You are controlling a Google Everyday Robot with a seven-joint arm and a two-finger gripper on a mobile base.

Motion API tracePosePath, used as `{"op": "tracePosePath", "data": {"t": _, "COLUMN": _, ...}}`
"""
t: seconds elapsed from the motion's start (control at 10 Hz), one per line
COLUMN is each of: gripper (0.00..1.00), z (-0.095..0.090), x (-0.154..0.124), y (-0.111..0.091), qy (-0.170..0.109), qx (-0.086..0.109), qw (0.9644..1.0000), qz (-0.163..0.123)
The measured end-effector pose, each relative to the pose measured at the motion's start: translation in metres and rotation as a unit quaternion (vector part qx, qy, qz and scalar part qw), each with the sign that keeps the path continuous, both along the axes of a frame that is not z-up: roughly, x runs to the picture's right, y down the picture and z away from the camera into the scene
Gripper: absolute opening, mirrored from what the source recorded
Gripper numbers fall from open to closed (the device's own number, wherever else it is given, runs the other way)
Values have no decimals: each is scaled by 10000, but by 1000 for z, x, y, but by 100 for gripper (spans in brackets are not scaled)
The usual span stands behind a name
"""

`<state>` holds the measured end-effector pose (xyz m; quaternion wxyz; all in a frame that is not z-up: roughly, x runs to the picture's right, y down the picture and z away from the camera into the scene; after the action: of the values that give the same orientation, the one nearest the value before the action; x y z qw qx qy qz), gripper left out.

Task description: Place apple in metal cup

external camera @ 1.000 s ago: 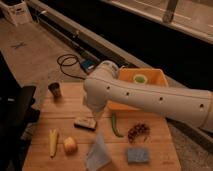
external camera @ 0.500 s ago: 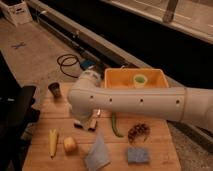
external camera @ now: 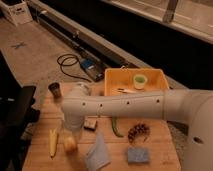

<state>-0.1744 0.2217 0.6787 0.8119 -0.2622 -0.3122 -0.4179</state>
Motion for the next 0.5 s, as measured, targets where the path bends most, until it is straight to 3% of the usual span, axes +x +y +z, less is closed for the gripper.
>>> {"op": "tracePosePath", "data": {"t": 0.2, "gripper": 65, "z": 4, "x": -13, "y": 18, "qy": -98, "qx": -263, "qw": 9996, "qz": -62}}
{"op": "tracePosePath", "data": {"t": 0.5, "gripper": 65, "z": 5, "x": -12, "y": 19, "qy": -93, "qx": -281, "qw": 9995, "qz": -63}}
